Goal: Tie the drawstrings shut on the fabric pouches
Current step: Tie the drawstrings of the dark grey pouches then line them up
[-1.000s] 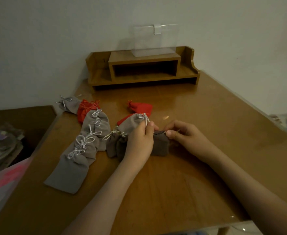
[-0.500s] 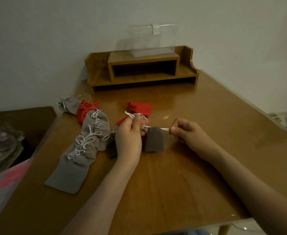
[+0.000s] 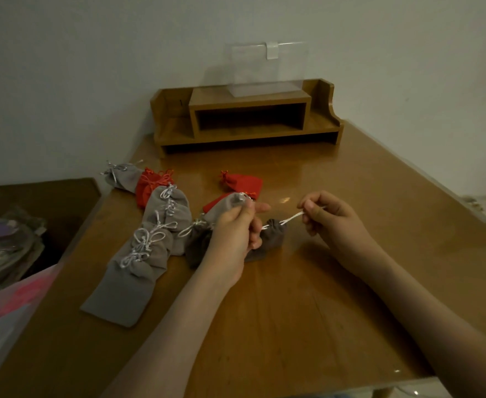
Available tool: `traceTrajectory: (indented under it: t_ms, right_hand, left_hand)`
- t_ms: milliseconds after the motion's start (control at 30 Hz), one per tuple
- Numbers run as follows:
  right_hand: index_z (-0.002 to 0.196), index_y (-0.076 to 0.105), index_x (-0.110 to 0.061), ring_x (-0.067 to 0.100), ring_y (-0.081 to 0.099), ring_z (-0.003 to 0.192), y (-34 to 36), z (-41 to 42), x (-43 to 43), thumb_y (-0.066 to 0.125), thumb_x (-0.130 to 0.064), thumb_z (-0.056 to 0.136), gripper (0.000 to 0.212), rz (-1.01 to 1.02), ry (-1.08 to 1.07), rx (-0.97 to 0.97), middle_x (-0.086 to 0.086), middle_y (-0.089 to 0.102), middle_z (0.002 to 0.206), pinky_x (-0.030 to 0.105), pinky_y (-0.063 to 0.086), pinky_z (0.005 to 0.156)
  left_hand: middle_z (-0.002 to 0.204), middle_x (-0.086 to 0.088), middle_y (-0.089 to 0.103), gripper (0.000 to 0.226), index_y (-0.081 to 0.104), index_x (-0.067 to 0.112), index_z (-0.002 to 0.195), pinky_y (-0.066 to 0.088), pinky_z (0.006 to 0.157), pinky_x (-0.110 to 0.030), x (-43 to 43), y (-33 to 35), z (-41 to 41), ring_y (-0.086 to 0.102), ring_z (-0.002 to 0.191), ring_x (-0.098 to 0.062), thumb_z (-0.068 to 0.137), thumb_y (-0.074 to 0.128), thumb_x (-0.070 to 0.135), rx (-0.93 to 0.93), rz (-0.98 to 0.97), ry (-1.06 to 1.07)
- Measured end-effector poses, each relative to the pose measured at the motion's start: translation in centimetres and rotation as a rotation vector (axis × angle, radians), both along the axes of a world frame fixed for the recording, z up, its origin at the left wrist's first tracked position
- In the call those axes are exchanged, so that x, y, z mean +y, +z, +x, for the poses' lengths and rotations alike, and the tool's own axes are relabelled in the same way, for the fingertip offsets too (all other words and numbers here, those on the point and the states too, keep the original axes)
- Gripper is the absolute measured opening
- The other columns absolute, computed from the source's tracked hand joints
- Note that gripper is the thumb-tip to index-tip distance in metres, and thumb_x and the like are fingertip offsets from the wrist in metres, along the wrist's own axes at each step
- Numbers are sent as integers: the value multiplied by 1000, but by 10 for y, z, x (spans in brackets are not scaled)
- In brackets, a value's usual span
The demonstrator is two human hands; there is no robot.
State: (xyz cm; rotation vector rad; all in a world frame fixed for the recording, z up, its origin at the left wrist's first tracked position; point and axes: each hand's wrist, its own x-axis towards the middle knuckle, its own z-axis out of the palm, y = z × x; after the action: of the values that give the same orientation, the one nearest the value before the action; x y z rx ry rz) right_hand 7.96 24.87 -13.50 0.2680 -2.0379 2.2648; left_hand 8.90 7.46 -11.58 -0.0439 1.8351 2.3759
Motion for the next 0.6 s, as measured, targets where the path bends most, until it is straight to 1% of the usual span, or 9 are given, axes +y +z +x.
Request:
traceTrajectory:
  t_ms: [67,133,200,300,333,400,500,533,600]
  right_hand:
    - [84,58,-6,9,47,59,2,1,-1,49,-6,94,13,-10,35,33,4,51,69,18,40,56]
    - [87,59,-6,9,48,63,3,3,-1,55,-14,90,9,57,61,82,2,54,74,18,41,59]
    - [91,60,-3,7,49,67,2,4,0,59,-23,91,19,186,54,125,-4,56,75,17,42,63]
    - [92,62,-4,4,48,67,3,7,-1,52,-36,86,34,277,42,135,-12,54,71,15,40,63]
    - [92,61,-5,4,47,66,5,8,-2,52,-38,85,35,278,45,133,-10,54,72,14,40,63]
    - [95,60,-5,7,48,68,6,10,-4,58,-41,83,39,258,59,143,4,54,79,15,40,62]
    - [104,61,-5,21,52,74,5,10,-3,65,-42,78,46,214,146,145,28,53,88,23,45,65]
    - [103,63,-5,22,53,73,6,10,-3,67,-40,79,42,214,169,137,28,54,86,23,46,64]
    - [94,65,-6,16,53,67,8,11,-4,72,-29,82,27,217,183,107,16,56,75,20,45,62]
  left_hand:
    - [58,4,43,27,62,8,94,32,42,-17,2,-1,0,36,47,-6,101,42,25,9,-37,-11]
    - [59,3,45,25,61,8,92,34,45,-18,3,-1,0,39,49,-6,101,43,22,-2,-9,-15]
    - [59,2,50,21,58,8,92,37,47,-19,4,1,0,42,50,-7,101,43,19,-13,35,-23]
    - [60,2,58,12,54,9,94,43,50,-19,3,1,1,47,52,-8,100,44,11,29,58,-54]
    - [63,2,60,9,53,9,95,44,52,-19,3,1,1,49,54,-8,99,45,8,54,73,-69]
    - [71,-1,62,9,52,9,98,47,58,-20,3,2,2,53,60,-9,97,47,3,102,91,-109]
    - [76,3,62,10,54,12,98,49,66,-23,5,0,6,59,69,-9,97,48,5,206,42,-177]
    - [75,5,63,9,55,13,97,49,67,-23,6,-1,6,60,70,-9,97,49,7,256,3,-170]
    - [75,6,63,8,58,15,97,48,67,-21,8,-3,7,58,70,-7,95,52,11,359,-84,-115]
